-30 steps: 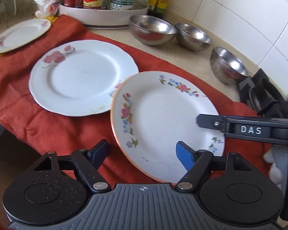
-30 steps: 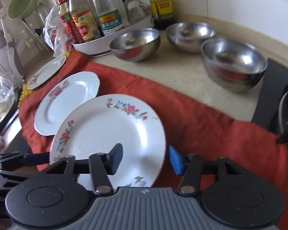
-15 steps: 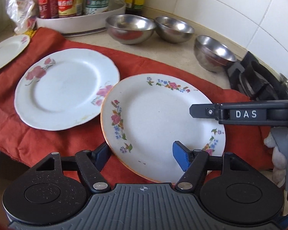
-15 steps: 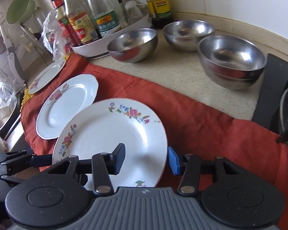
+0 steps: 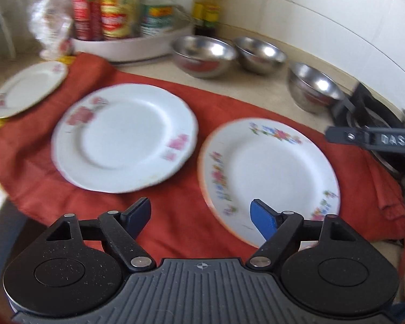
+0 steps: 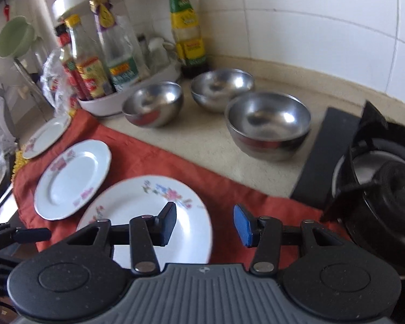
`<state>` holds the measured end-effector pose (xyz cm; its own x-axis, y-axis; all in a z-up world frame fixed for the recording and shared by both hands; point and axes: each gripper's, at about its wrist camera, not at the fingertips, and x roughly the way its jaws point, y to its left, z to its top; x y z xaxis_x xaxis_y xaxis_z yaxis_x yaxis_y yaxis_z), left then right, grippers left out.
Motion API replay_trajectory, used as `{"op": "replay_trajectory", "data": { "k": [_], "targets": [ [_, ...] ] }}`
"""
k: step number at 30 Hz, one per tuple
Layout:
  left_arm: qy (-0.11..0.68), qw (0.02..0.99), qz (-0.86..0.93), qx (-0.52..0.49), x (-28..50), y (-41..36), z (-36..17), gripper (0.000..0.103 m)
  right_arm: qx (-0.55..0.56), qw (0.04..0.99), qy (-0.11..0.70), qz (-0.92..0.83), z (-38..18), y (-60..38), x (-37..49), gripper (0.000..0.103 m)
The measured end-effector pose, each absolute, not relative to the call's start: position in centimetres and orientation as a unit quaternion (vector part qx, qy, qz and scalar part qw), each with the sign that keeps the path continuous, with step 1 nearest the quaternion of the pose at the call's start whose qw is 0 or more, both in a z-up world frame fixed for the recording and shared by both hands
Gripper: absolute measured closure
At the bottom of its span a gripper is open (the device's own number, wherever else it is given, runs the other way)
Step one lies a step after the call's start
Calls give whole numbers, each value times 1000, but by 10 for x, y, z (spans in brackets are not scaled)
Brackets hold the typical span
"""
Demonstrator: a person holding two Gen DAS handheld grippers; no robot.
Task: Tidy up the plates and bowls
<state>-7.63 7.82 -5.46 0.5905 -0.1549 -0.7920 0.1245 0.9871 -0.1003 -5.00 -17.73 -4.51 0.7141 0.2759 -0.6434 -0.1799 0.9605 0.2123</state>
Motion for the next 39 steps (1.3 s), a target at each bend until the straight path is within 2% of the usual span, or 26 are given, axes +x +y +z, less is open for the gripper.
{"op": "replay_trajectory", "data": {
  "k": [4, 13, 16, 21, 26, 33, 36, 39],
  "targets": [
    [424, 904, -15, -44, -69, 116, -44, 9, 52, 924, 346, 152, -39, -152, -42, 55],
    [419, 904, 17, -82, -29, 174, -45, 9, 50, 917, 347, 191, -33, -71, 3, 52],
    [431, 898, -2, -86, -18, 185, -52, 12, 50, 910, 363, 192, -39, -46, 23, 52],
    [441, 893, -48, -78, -2, 191, -59, 23, 43, 903, 383, 191, -48, -21, 36, 53],
    [446, 888, -91, -71, 9, 191, -64, 30, 46, 897, 395, 191, -54, -8, 41, 58],
    [446, 887, -90, -85, 17, 205, -61, 29, 64, 888, 422, 172, -65, -1, 47, 63],
    [451, 887, -74, -71, 21, 208, -62, 23, 69, 886, 429, 164, -69, 1, 48, 63],
    [467, 877, -73, -81, 29, 215, -70, 25, 68, 884, 434, 160, -72, 3, 49, 63]
  ]
}}
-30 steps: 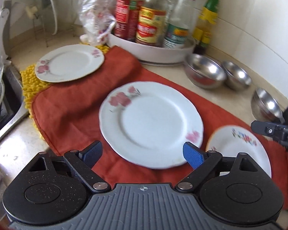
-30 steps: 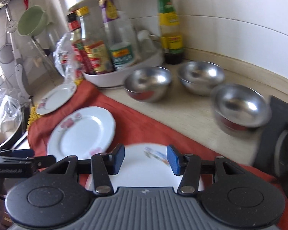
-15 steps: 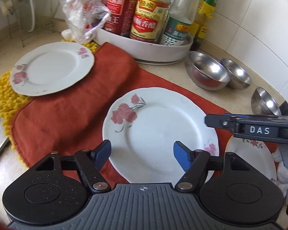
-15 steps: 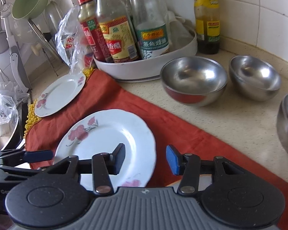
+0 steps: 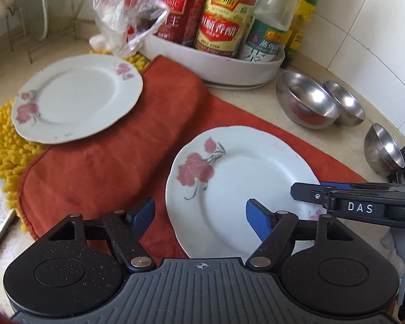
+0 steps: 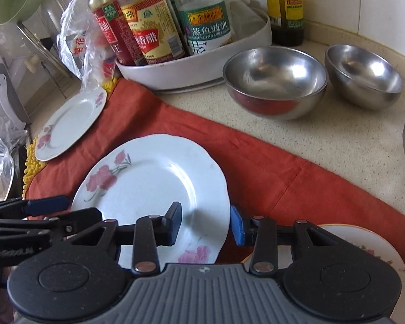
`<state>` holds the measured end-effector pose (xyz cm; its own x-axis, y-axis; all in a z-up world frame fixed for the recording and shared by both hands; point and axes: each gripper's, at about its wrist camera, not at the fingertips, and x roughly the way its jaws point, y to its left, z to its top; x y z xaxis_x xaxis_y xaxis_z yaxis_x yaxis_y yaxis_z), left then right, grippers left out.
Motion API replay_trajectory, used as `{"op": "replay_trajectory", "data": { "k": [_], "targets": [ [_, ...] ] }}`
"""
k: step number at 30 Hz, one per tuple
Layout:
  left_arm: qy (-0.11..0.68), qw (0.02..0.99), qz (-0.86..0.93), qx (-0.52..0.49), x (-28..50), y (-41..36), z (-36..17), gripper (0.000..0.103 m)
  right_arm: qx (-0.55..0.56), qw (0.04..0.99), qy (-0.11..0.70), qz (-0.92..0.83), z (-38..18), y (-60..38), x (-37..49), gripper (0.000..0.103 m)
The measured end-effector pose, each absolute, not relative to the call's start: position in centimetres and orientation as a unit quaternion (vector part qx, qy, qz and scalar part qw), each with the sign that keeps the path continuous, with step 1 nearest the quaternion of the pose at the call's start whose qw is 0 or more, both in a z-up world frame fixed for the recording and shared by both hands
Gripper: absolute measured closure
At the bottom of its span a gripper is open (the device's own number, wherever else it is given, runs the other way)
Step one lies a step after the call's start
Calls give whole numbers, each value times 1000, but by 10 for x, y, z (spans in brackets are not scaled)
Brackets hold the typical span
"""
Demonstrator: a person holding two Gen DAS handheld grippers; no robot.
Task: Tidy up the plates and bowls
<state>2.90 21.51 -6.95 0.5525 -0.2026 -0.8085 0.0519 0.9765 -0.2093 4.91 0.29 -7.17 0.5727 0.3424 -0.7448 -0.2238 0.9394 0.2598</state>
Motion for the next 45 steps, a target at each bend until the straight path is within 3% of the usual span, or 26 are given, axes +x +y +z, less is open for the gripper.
{"op": "replay_trajectory", "data": {
  "k": [5, 9, 13, 15, 18, 20, 22, 45],
  "targets": [
    [479, 871, -84, -70, 32, 213, -74, 31, 76, 884, 434, 156, -71, 3, 48, 61],
    [481, 869, -93, -64, 35, 211, -74, 31, 76, 883, 432, 168, -71, 7, 46, 46],
    [476, 869, -121, -52, 44, 207, -79, 16, 59, 885, 429, 172, -71, 11, 44, 44],
    [472, 872, -124, -33, 47, 203, -80, 15, 54, 886, 429, 168, -70, 12, 45, 48],
    [474, 873, -112, -15, 51, 200, -79, 24, 45, 889, 431, 147, -69, 13, 44, 63],
    [478, 871, -111, -14, 51, 204, -77, 31, 49, 890, 432, 140, -68, 11, 43, 66],
    [479, 870, -115, -18, 49, 208, -75, 32, 50, 894, 425, 135, -66, 10, 40, 71],
    [448, 883, -139, -3, 30, 183, -61, 32, 96, 915, 379, 99, -38, -17, 14, 72]
  ]
}}
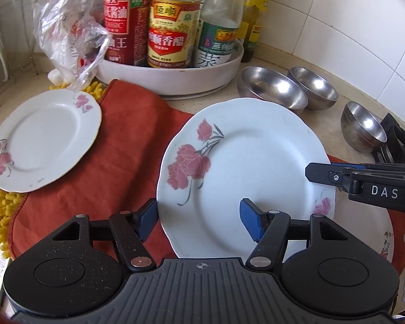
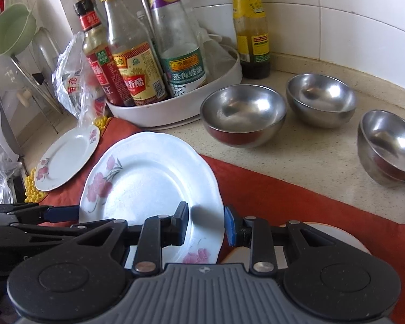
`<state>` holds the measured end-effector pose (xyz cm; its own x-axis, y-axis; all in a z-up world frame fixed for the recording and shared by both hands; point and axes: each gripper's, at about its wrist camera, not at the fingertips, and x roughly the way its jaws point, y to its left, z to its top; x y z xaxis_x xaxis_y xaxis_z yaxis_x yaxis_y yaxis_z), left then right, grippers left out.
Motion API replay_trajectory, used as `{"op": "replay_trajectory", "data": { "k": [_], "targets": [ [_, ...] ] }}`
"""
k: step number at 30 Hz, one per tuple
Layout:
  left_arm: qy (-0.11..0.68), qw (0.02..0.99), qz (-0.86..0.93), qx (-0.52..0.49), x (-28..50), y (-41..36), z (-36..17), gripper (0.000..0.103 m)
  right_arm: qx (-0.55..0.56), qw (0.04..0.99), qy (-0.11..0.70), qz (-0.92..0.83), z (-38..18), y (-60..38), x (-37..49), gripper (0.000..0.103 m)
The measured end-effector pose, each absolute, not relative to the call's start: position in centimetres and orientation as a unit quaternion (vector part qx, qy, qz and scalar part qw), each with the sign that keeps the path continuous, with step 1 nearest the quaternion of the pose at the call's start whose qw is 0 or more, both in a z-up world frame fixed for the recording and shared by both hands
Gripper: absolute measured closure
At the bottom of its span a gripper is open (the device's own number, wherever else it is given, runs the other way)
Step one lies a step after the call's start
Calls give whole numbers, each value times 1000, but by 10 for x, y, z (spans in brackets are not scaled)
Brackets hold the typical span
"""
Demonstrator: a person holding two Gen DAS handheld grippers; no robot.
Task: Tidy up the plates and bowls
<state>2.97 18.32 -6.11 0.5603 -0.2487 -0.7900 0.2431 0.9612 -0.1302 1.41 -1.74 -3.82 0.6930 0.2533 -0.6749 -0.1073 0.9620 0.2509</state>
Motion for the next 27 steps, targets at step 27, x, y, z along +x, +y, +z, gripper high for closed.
{"op": "replay_trajectory", "data": {
  "k": [27],
  "targets": [
    [444, 852, -271, 60, 20, 89, -68, 32, 159, 913, 374, -28, -37, -105, -61, 72]
  ]
}}
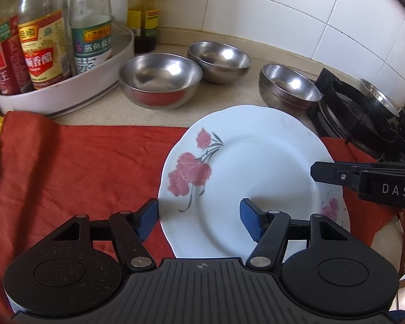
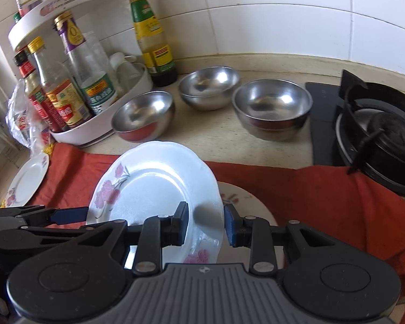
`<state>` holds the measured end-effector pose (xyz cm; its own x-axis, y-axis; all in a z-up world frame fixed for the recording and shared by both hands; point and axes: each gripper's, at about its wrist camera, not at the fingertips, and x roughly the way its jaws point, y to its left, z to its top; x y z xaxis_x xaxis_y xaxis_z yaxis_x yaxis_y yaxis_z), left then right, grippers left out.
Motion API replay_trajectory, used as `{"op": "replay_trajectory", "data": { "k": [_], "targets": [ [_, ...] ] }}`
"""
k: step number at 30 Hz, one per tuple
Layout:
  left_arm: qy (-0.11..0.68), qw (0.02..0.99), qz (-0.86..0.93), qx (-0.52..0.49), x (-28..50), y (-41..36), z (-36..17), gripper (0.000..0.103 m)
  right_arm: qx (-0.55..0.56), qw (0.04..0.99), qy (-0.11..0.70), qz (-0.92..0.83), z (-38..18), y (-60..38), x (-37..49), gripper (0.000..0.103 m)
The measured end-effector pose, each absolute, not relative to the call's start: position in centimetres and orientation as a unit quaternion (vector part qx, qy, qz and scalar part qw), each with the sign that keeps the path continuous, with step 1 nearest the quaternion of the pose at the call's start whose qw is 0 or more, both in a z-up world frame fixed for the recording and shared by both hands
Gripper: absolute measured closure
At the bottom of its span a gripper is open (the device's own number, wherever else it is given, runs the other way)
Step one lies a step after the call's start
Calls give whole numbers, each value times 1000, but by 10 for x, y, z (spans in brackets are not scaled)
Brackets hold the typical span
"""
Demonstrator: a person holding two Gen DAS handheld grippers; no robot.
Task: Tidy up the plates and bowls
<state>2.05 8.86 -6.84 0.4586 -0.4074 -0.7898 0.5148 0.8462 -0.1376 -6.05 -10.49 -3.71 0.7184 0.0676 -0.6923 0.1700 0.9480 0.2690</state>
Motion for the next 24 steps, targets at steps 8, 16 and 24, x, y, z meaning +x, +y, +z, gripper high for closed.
{"op": "replay_trajectory", "data": {
  "k": [8, 16, 24],
  "targets": [
    [446, 844, -290, 71, 15, 76, -71, 32, 166, 908, 382, -46, -44, -115, -72, 72],
    [449, 840, -295, 73, 9, 66, -76, 31, 169, 902, 393, -56, -53, -123, -78, 72],
    [452, 837, -301, 69, 7, 57, -79, 31, 169, 896, 405, -65, -64, -135, -78, 72]
  ]
}}
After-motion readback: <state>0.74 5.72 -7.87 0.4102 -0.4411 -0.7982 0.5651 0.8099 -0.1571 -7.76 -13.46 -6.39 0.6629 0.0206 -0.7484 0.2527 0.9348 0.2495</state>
